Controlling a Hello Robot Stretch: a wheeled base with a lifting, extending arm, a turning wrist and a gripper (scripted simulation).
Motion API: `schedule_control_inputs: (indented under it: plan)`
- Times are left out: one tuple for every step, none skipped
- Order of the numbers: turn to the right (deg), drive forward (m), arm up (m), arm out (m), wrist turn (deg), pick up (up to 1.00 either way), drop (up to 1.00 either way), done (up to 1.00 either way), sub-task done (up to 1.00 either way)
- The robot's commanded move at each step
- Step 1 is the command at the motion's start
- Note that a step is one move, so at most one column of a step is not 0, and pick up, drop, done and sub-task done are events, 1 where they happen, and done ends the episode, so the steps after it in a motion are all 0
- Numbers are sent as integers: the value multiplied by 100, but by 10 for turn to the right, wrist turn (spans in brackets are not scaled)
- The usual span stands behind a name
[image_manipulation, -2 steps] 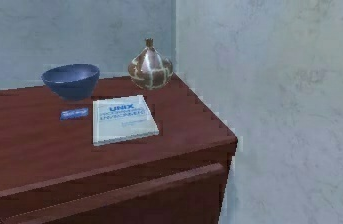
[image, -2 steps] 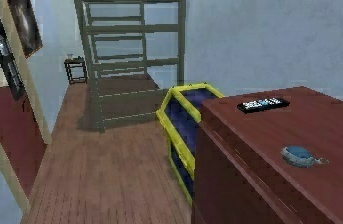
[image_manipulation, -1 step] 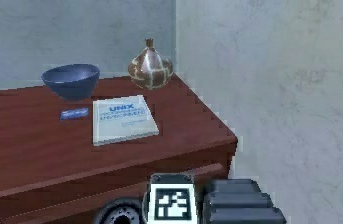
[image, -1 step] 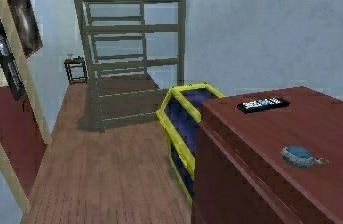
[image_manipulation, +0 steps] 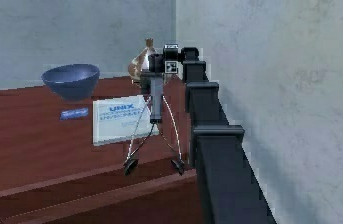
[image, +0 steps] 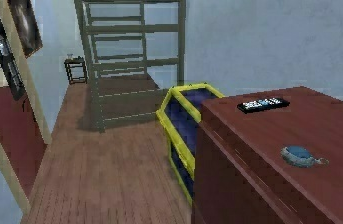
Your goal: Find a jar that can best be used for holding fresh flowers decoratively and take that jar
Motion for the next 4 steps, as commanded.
schedule_control_inputs:
  plan:
    - [0, 0, 0, 0, 450, 0, 0, 0, 0]
    - [0, 0, 0, 0, 450, 0, 0, 0, 0]
    - [0, 0, 0, 0, 450, 0, 0, 0, 0]
    - [0, 0, 0, 2, 0, 0, 0, 0, 0]
